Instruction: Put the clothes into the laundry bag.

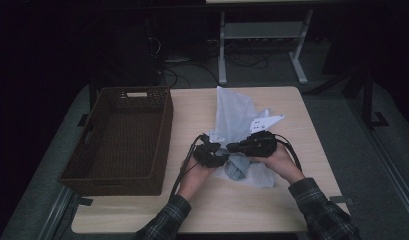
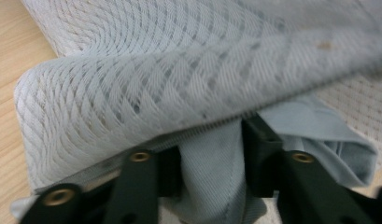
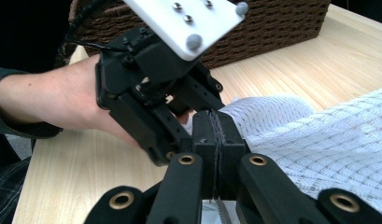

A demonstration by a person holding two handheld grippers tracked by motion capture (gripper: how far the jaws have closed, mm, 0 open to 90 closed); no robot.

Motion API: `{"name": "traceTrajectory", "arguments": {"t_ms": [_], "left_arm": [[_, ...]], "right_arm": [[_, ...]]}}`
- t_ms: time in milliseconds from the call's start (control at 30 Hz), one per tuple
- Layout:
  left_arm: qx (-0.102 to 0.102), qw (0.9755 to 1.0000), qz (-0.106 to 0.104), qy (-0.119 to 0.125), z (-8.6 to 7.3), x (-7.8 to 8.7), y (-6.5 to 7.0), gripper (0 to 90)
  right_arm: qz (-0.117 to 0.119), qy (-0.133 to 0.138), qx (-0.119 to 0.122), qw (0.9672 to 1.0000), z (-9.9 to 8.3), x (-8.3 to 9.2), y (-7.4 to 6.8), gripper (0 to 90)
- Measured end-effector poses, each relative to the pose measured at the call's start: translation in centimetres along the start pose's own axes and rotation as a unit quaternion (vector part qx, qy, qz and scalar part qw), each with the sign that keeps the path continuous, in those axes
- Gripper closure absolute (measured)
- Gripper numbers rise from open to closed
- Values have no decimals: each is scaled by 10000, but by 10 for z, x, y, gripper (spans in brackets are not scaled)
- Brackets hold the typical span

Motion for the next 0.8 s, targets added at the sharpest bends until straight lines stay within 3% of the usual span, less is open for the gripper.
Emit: {"name": "traceTrajectory", "arguments": {"t_ms": [133,200,300,500,733,800], "left_arm": [[-69,10000,-8,-10,-4,6,1,459],[-161,9998,-41,-148,-8,9,4,395],[-231,9996,-45,-175,-12,16,6,353],[-242,9996,-79,-152,-22,33,8,352],[-304,9994,70,-156,-31,42,9,376],[-369,9993,22,1,-29,49,15,377]], "right_arm": [[-56,2,-40,10000,-2,1,3,889],[-78,-8,-55,10000,-3,1,5,888],[-116,-13,-108,9999,-5,1,7,888],[-173,-68,-153,9997,-9,1,12,886],[-240,-188,-224,9993,-17,-4,18,885],[-247,-217,-241,9992,-18,-4,19,880]]}}
Point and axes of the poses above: each handheld gripper's, and its own axes: x roughly backward along the jaws, z roughly out of its top, y roughly to its right, the point moved 3 cm from there along -x, roughly forward along the jaws, and after that the axes turned 1 degree about -y, right-handed, at the moved point
